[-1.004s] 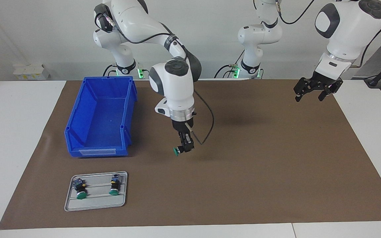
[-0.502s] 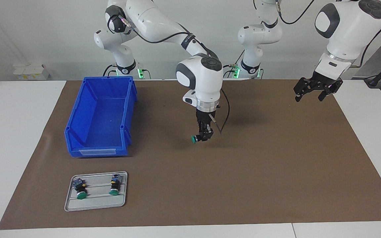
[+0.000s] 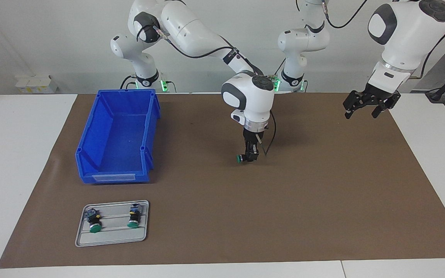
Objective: Place and press button with both arms
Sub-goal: 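Carry the button to the table center and set it down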
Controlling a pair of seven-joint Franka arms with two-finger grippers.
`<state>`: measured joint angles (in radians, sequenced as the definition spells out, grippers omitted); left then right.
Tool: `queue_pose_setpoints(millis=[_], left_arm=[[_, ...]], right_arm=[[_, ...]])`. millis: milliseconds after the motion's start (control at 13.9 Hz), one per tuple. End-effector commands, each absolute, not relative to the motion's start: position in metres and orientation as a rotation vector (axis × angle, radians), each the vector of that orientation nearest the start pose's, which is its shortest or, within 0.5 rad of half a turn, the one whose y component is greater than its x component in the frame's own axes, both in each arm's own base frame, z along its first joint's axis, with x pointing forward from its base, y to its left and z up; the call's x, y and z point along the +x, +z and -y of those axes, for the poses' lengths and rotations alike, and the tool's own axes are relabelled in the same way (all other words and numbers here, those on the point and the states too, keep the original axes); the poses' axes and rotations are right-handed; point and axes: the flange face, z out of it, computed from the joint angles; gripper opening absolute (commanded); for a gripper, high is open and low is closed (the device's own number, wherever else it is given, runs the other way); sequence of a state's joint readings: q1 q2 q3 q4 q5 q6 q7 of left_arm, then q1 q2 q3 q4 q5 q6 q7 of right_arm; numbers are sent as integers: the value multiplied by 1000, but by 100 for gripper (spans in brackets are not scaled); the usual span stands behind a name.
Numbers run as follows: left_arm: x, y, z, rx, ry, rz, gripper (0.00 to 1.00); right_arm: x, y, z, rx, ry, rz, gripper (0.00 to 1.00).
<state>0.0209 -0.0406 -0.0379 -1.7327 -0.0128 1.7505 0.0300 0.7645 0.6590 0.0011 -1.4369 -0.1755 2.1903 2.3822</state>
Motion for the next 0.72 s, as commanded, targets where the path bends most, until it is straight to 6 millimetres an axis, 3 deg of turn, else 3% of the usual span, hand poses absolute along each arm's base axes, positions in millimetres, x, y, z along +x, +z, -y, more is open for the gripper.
queue_pose_setpoints(millis=[0, 72, 143, 359, 645], left_arm=[[547, 588, 8, -3158, -95, -55, 100], [547, 588, 8, -3158, -95, -55, 100], [547, 588, 8, -3158, -95, -53, 100], [547, 589, 8, -3157, -104, -55, 100], [547, 588, 9, -3158, -97, -55, 100]], right_arm=[[510, 303, -495, -2196, -186, -2102, 0], [512, 305, -493, -2198, -189, -2111, 56], [512, 308, -494, -2196, -186, -2126, 100], [526, 327, -486, -2171, -193, -2143, 100], [548, 383, -438, -2112, -202, -2128, 100]])
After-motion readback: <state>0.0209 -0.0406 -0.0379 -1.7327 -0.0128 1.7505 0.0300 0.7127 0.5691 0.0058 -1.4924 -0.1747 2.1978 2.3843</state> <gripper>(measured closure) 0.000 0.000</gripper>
